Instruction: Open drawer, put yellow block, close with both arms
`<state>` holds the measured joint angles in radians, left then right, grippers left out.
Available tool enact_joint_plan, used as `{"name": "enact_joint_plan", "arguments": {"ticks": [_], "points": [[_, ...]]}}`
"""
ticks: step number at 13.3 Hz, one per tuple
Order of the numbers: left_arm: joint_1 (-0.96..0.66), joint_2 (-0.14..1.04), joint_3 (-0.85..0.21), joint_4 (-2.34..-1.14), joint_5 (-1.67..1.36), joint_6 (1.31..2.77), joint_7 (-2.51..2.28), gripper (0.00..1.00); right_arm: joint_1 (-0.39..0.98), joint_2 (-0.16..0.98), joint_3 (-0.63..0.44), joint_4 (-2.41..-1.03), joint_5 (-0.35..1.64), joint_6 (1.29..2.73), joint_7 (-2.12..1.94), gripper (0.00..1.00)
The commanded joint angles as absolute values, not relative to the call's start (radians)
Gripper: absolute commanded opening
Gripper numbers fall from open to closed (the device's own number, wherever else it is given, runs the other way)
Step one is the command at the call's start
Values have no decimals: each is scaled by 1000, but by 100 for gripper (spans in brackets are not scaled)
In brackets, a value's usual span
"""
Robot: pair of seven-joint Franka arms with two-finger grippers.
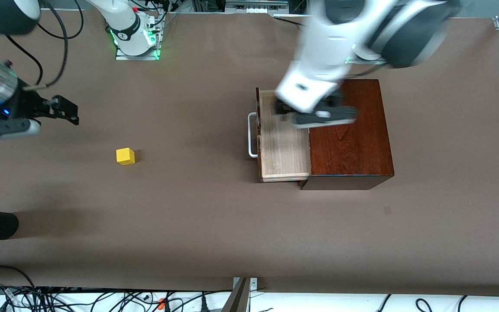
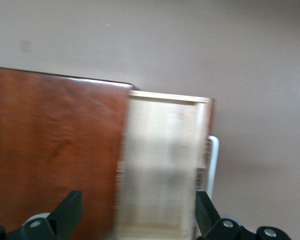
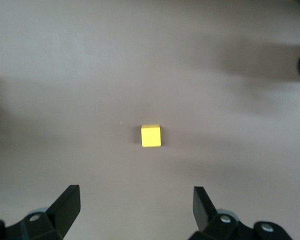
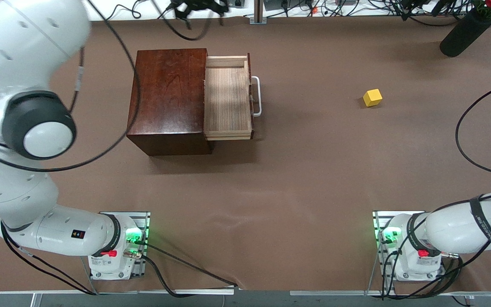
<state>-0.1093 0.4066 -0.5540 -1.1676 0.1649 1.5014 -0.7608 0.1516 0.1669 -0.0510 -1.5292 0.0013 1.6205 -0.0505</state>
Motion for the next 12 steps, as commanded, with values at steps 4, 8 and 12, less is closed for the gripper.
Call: {"name": "enact_joint_plan", "arguments": {"ticks": [4, 8, 12], "points": [[167, 310, -566, -1267, 78, 1473, -552, 100, 144, 314, -55, -1519, -5, 1629, -92, 100], [227, 278, -501, -1299, 49, 1468, -367, 100, 144, 393, -55, -1612, -2, 1825, -92, 100], [-24, 146, -84, -1444, -92, 1505, -142, 100, 149, 434, -51, -1776, -2, 2076, -92, 100]]}}
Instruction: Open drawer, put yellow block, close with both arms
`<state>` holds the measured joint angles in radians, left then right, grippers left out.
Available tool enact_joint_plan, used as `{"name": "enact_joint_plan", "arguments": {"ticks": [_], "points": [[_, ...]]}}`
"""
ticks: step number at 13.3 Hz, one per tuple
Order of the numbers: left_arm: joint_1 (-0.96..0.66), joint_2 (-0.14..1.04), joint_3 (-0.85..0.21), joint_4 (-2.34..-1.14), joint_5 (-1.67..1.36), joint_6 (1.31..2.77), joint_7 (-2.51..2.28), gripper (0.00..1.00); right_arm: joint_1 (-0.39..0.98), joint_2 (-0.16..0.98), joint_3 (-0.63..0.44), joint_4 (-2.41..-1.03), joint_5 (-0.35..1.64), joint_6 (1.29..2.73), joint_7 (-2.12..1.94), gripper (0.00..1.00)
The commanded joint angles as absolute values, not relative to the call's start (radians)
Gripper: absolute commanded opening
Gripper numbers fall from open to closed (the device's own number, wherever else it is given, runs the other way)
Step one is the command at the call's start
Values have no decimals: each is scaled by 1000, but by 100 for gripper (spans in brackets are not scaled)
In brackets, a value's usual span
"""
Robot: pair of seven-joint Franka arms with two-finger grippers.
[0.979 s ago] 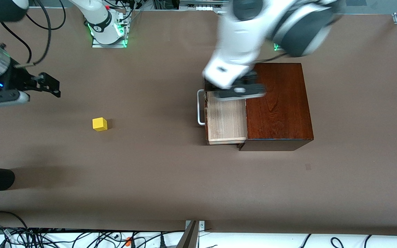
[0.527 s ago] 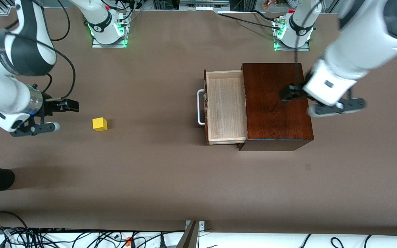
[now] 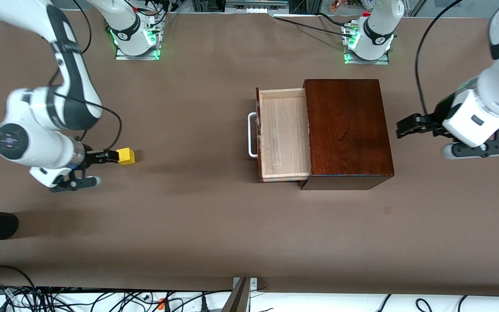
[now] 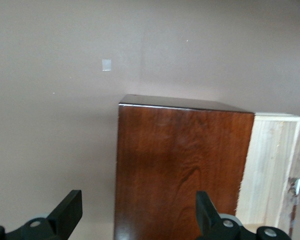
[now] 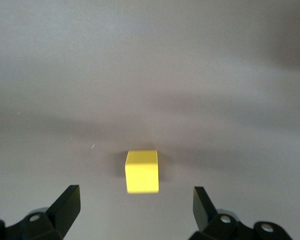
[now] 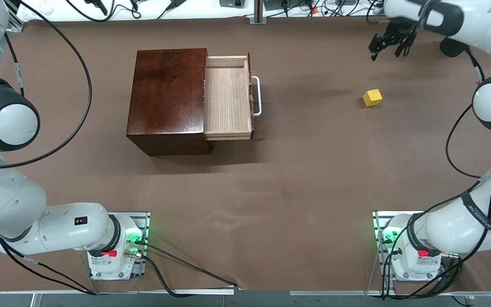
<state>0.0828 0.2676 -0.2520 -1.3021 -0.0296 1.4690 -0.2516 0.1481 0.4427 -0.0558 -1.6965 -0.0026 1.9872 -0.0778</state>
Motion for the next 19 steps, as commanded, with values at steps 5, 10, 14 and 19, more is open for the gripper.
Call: {"name": "enact_joint_plan", "arguments": {"ticks": [5, 10, 14, 19], "points": [[-72, 25, 14, -1629, -100, 1643, -75, 100, 150, 448, -51, -1914, -2, 2229, -92, 100], [-66, 31, 15, -1552, -83, 1525, -34, 100, 150, 453, -51, -2034, -2, 2357, -91, 100], [-74, 32, 2, -1545, 4, 1497, -14, 100, 146, 469, -51, -2046, -2, 2378, -94, 65], [-66, 38, 5, -1534, 11, 1505, -3, 100, 141, 463, -49, -1984, -11, 2353, -179, 8]]}}
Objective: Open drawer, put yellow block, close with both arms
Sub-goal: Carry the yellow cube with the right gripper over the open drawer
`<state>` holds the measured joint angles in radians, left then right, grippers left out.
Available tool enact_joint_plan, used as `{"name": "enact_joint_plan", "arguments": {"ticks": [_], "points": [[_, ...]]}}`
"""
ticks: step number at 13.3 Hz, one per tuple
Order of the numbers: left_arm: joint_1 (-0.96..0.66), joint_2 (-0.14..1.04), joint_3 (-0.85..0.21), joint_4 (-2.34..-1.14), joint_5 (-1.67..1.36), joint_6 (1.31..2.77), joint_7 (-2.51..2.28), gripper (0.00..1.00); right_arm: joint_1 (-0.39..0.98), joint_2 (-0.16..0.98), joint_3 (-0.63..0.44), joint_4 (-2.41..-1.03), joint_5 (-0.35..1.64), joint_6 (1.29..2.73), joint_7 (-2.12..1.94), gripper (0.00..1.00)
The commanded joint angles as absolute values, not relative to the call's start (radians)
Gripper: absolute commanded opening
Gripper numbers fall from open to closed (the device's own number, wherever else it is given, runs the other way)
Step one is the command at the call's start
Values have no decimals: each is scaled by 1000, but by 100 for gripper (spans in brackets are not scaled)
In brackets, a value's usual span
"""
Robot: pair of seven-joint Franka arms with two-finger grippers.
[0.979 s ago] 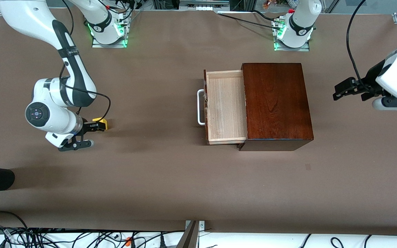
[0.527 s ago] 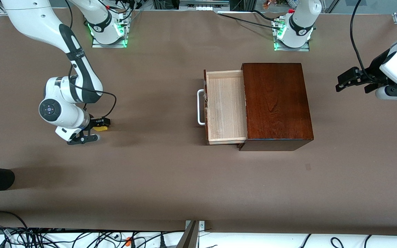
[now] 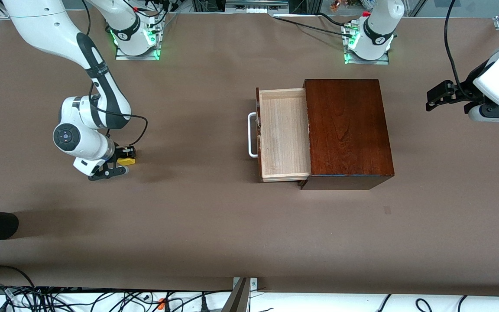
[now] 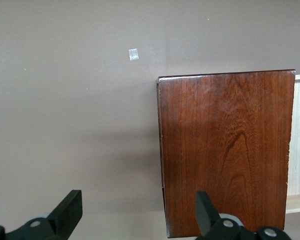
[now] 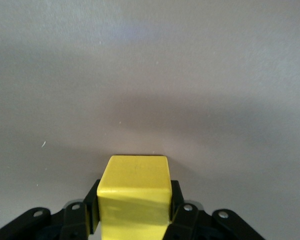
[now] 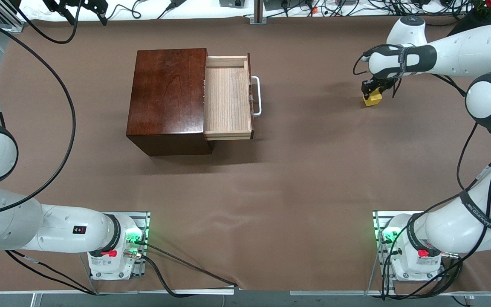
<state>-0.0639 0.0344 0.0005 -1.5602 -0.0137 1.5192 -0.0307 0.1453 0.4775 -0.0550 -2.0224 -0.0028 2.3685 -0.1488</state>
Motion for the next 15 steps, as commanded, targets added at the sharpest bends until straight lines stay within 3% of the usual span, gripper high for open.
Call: {"name": "enact_joint_plan", "arguments": {"ticks": [1, 6, 9, 15], "points": [[-67, 43, 5, -1520, 12, 1505, -3, 100, 150, 456, -45, -1944, -14, 2303, -181, 8], [-67, 54, 5, -1516, 12, 1505, -5, 100, 214, 463, 81, -1631, -3, 2005, -227, 9], [-67, 67, 5, -1503, 12, 1503, -5, 100, 326, 480, 164, -1536, -14, 2002, -226, 9], [-77, 71, 3, -1502, 40, 1506, -12, 100, 619, 607, 164, -1286, -83, 1999, -296, 10]]}}
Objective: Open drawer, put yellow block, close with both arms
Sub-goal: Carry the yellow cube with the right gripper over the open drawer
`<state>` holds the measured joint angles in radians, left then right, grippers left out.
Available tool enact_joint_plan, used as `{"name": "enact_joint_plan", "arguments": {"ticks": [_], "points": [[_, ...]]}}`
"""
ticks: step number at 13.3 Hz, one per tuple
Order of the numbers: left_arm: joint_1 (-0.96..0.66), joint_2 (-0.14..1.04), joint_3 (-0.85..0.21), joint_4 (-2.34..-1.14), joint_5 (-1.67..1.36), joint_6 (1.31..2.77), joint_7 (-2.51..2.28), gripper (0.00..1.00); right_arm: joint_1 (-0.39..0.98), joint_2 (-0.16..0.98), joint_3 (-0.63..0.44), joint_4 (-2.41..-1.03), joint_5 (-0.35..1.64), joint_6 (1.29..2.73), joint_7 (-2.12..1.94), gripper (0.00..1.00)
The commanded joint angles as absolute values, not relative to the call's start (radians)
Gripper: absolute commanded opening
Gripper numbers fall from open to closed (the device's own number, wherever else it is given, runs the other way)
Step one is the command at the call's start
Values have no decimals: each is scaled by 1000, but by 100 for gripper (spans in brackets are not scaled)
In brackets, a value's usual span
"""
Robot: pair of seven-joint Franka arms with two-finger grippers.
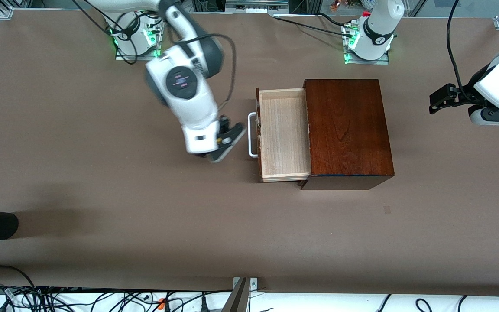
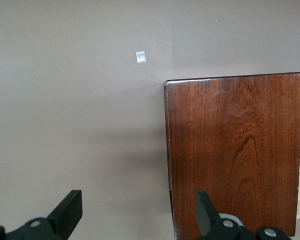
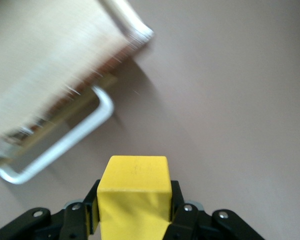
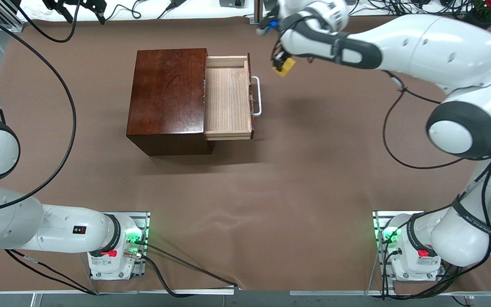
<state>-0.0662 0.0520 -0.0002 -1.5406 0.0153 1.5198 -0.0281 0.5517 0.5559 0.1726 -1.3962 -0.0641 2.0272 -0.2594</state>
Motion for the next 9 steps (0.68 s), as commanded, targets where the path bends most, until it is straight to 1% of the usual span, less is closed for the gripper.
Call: {"name": "enact_joint_plan", "arguments": {"ticks": [1, 3, 4, 6, 9], "points": [[-78, 71, 3, -1502, 38, 1506, -15, 100, 649, 607, 164, -1272, -83, 1999, -296, 9], [-78, 71, 3, -1500, 38, 1506, -17, 100, 693, 607, 164, -1256, -93, 2000, -316, 8], [-78, 71, 3, -1500, 35, 1505, -18, 100, 716, 607, 166, -1250, -109, 1999, -336, 5], [-80, 71, 2, -1500, 34, 1505, -6, 100, 765, 607, 166, -1243, -117, 2008, -339, 5], [-80, 71, 3, -1500, 25, 1505, -5, 100, 804, 637, 166, -1244, -164, 2013, -371, 5]]}}
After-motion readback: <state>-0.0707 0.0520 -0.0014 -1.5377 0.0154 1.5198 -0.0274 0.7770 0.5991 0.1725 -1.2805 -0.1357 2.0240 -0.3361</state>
